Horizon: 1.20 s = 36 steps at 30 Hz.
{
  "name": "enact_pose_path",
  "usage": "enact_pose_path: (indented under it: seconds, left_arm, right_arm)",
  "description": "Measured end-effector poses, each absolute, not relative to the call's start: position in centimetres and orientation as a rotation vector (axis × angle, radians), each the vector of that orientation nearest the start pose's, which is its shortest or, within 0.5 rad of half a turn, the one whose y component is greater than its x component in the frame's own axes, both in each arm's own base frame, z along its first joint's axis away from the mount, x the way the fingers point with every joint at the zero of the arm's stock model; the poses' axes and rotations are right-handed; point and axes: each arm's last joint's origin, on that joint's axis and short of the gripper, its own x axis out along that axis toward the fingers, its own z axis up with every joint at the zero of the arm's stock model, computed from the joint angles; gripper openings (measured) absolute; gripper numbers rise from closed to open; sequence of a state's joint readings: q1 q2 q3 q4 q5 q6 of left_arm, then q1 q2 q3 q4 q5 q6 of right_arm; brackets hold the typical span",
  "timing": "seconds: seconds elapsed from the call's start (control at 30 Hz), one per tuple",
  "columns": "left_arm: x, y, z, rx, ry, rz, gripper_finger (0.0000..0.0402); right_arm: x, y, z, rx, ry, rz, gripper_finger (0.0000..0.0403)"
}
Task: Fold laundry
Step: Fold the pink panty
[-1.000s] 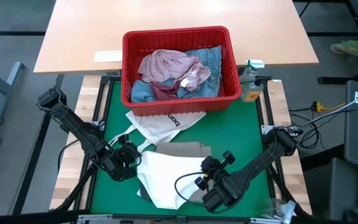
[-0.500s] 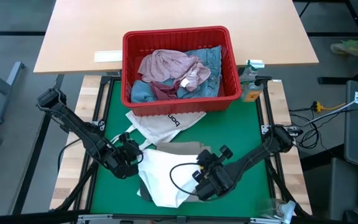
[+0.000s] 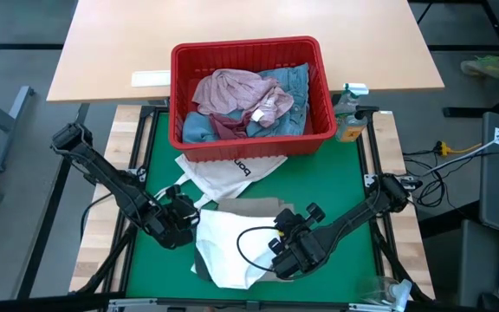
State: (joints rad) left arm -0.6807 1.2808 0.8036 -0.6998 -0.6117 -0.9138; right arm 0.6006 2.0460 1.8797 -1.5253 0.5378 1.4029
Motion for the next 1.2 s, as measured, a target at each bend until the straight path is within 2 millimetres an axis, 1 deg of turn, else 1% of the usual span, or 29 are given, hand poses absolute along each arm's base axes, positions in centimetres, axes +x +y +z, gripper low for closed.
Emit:
enact_pose_path:
  seconds: [0.2, 0.27, 0.33, 0.4, 0.5, 0.63, 0.77, 0.87, 1.03, 1.2]
  left_arm:
    - [18.6, -12.9, 21.3, -0.147, 0.853, 0.343, 0.0143]
    - [18.7, -13.3, 21.4, -0.169, 0.863, 0.296, 0.0147]
    - [18.9, -14.0, 21.5, -0.188, 0.860, 0.214, 0.0147]
    - [19.3, -15.1, 21.8, -0.204, 0.821, 0.110, 0.0145]
    - [20.0, -17.5, 21.9, -0.184, 0.723, -0.060, 0.0140]
    - [20.7, -21.1, 21.6, -0.072, 0.552, -0.258, 0.0136]
    - [20.9, -23.9, 20.3, 0.100, 0.420, -0.391, 0.0135]
    - [21.1, -25.1, 18.8, 0.242, 0.378, -0.441, 0.0135]
    - [21.7, -25.7, 16.1, 0.370, 0.402, -0.426, 0.0135]
    - [22.6, -25.5, 13.9, 0.413, 0.452, -0.393, 0.0135]
  right_arm:
    - [32.3, 20.3, 26.5, 0.259, 1.076, -0.849, 0.0122]
    - [32.3, 20.3, 26.5, 0.259, 1.075, -0.849, 0.0144]
    - [32.3, 20.4, 26.5, 0.262, 1.074, -0.847, 0.0161]
    - [32.3, 20.4, 26.5, 0.265, 1.072, -0.845, 0.0173]
    - [32.3, 20.4, 26.5, 0.265, 1.071, -0.844, 0.0183]
    - [32.4, 20.4, 26.5, 0.271, 1.068, -0.841, 0.0186]
    - [32.4, 20.4, 26.5, 0.273, 1.067, -0.840, 0.0186]
    - [32.4, 20.5, 26.5, 0.278, 1.063, -0.837, 0.0186]
    - [32.6, 20.6, 26.4, 0.298, 1.050, -0.825, 0.0186]
    - [32.8, 20.7, 26.4, 0.316, 1.038, -0.815, 0.0186]
